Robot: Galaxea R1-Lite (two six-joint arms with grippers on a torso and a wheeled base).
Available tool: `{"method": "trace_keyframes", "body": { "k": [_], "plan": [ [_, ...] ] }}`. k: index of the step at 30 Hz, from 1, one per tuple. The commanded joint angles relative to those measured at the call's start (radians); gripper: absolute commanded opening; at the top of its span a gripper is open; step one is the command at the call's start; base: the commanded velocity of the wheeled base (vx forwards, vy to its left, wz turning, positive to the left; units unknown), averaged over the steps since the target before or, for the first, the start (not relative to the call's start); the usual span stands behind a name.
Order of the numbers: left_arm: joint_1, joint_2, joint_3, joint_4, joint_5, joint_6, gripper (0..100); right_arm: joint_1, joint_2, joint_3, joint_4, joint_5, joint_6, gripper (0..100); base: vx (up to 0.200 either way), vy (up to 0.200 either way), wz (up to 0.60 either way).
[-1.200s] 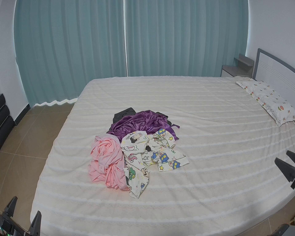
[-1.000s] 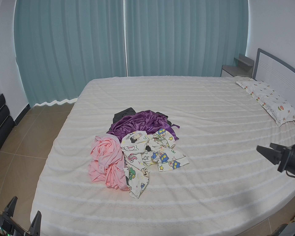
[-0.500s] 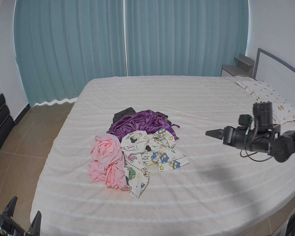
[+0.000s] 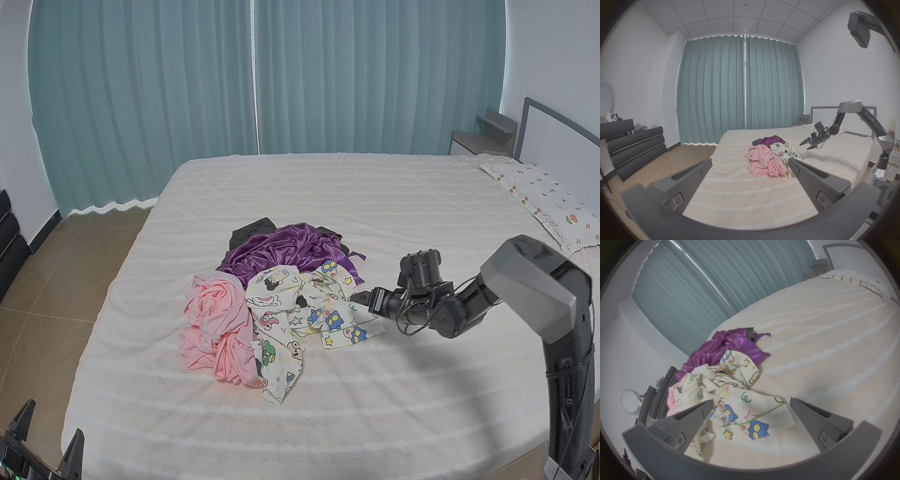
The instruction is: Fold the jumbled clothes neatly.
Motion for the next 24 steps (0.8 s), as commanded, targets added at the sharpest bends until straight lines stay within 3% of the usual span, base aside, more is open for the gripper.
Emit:
{"method": "trace_keyframes", "body": {
  "k": [1,10,11,24],
  "plan": [
    [0.0,-0.016,0.018,0.0,0.0,-0.001,100,0.018,0.113,-0.051,-0.004,-0.005,-0.005,100,0.0,0.0,0.0],
    [0.0,-0.016,0.018,0.0,0.0,0.0,100,0.039,0.119,-0.059,-0.004,-0.005,-0.038,100,0.0,0.0,0.0],
    [0.0,-0.016,0.018,0.0,0.0,-0.001,100,0.044,0.122,-0.068,-0.002,-0.005,-0.049,0,0.0,0.0,0.0],
    [0.0,-0.016,0.018,0.0,0.0,-0.001,100,0.053,0.107,-0.071,0.033,-0.057,-0.077,0,0.0,0.0,0.0]
  ]
}}
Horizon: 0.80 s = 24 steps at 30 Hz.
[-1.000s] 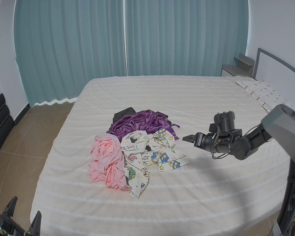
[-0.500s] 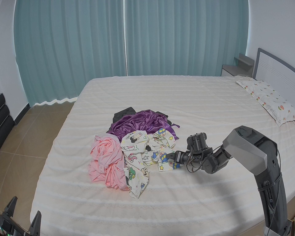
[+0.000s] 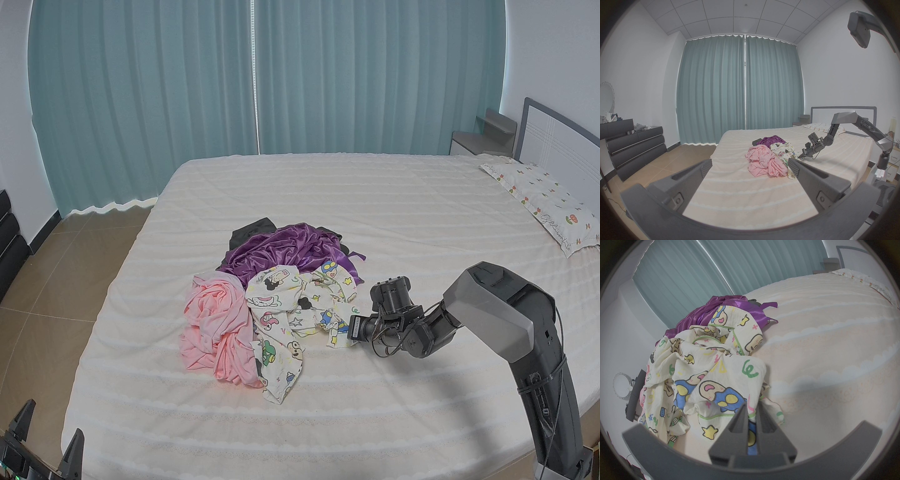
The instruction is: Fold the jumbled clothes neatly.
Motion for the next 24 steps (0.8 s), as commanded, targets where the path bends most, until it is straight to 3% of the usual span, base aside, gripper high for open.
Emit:
{"method": "trace_keyframes", "body": {
  "k": [1,9,24],
  "plan": [
    [0.0,-0.016,0.017,0.0,0.0,0.0,100,-0.001,-0.056,0.062,-0.006,-0.01,0.001,0,0.0,0.0,0.0],
    [0.0,-0.016,0.017,0.0,0.0,0.001,100,0.0,-0.238,0.286,-0.026,0.001,-0.001,0,0.0,0.0,0.0],
    [0.0,-0.016,0.017,0.0,-0.002,0.013,100,0.069,-0.577,0.855,-0.312,0.073,0.001,0,0.0,0.0,0.0]
  ]
}}
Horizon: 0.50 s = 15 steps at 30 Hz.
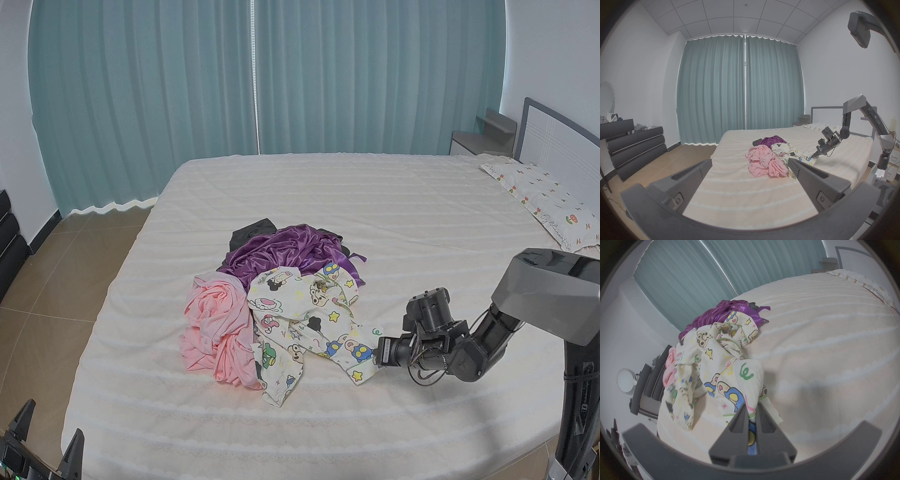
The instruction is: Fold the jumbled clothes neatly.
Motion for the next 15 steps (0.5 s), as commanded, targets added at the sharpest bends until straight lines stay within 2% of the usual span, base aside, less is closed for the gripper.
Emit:
{"method": "trace_keyframes", "body": {
  "k": [1,5,10,15],
  "plan": [
    [0.0,-0.016,0.018,-0.003,-0.003,0.013,100,0.054,-0.238,0.251,-0.129,0.044,0.004,0,0.0,0.0,0.0],
    [0.0,-0.016,0.018,-0.002,-0.002,-0.005,100,0.071,-0.362,0.383,-0.227,0.073,0.013,0,0.0,0.0,0.0],
    [0.0,-0.016,0.018,-0.008,-0.003,0.071,100,0.112,-0.597,0.529,-0.314,0.083,0.013,0,0.0,0.0,0.0],
    [0.0,-0.016,0.018,-0.008,-0.002,0.056,100,0.143,-0.814,0.53,-0.305,0.084,0.013,0,0.0,0.0,0.0]
  ]
}}
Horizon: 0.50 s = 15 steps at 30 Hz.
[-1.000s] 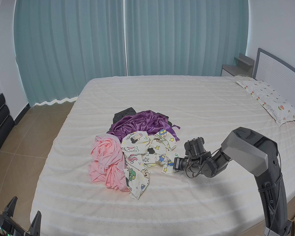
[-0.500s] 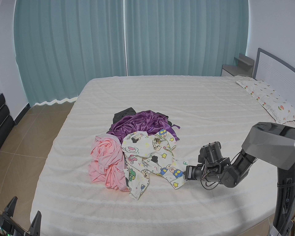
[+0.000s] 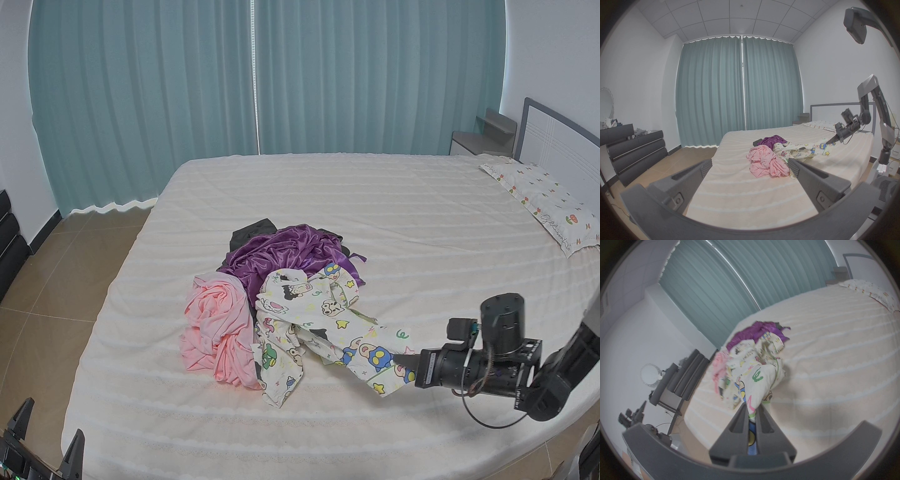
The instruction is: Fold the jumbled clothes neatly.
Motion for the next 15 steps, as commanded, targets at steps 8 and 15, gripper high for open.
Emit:
{"method": "trace_keyframes", "body": {
  "k": [8,15],
  "plan": [
    [-0.041,0.384,-0.39,-0.069,-0.181,-0.181,100,0.096,-0.495,-0.176,0.111,0.01,0.002,0,0.0,0.0,0.0],
    [-0.229,0.904,-0.387,-0.104,-0.448,-0.014,100,0.109,-0.368,-0.383,0.157,-0.004,-0.001,0,0.0,0.0,0.0]
  ]
}}
